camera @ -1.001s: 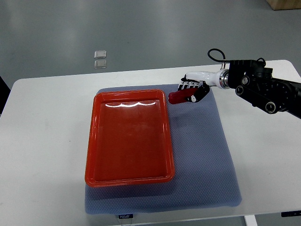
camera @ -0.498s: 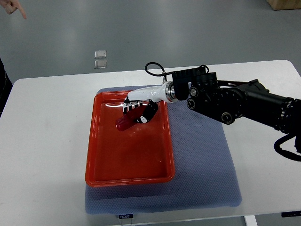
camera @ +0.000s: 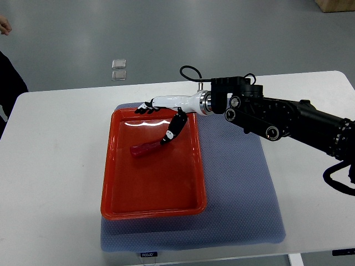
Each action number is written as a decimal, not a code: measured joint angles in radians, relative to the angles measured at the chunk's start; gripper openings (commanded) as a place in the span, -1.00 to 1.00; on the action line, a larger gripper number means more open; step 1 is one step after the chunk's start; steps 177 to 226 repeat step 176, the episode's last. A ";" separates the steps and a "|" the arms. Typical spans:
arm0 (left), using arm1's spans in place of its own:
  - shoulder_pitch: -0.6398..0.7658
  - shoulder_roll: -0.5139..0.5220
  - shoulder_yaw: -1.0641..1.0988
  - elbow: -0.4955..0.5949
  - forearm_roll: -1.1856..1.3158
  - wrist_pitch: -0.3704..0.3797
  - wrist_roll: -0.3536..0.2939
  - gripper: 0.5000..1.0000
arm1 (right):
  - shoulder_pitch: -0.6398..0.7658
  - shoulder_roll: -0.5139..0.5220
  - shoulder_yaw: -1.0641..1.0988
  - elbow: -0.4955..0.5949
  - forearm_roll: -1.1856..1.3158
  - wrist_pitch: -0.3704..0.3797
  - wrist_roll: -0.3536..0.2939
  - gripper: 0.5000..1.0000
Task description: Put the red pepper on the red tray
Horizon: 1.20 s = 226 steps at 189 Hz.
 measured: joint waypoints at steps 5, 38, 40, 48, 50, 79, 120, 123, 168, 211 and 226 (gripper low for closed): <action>0.000 0.000 0.000 0.000 0.000 0.000 0.000 1.00 | -0.012 -0.010 0.021 0.000 0.022 0.000 0.000 0.64; 0.000 0.000 0.000 0.000 0.000 0.000 0.000 1.00 | -0.115 -0.058 0.173 0.000 0.206 0.002 -0.002 0.64; 0.000 0.000 0.000 0.000 0.000 0.000 0.000 1.00 | -0.122 -0.061 0.181 0.000 0.217 0.002 -0.003 0.64; 0.000 0.000 0.000 0.000 0.000 0.000 0.000 1.00 | -0.155 -0.074 0.213 0.000 0.268 0.001 -0.003 0.64; 0.000 0.000 0.000 0.000 0.000 0.000 0.000 1.00 | -0.162 -0.076 0.220 -0.001 0.280 0.000 -0.003 0.64; 0.000 0.000 0.000 0.000 0.000 0.000 0.000 1.00 | -0.273 -0.091 0.331 -0.008 0.496 -0.007 -0.002 0.65; 0.000 0.000 0.000 0.000 0.000 0.000 0.000 1.00 | -0.372 -0.086 0.385 -0.045 0.856 0.003 -0.002 0.65; 0.000 0.000 0.000 0.000 0.000 0.000 0.000 1.00 | -0.376 -0.086 0.386 -0.046 0.873 0.003 -0.002 0.65; 0.000 0.000 0.000 0.000 0.000 0.000 0.000 1.00 | -0.406 -0.083 0.392 -0.052 1.033 0.005 -0.002 0.65; 0.000 0.000 0.000 0.000 0.000 0.000 0.000 1.00 | -0.409 -0.083 0.392 -0.052 1.062 0.006 -0.002 0.65; 0.000 0.000 0.000 0.000 0.000 0.000 0.000 1.00 | -0.409 -0.083 0.392 -0.052 1.062 0.006 -0.002 0.65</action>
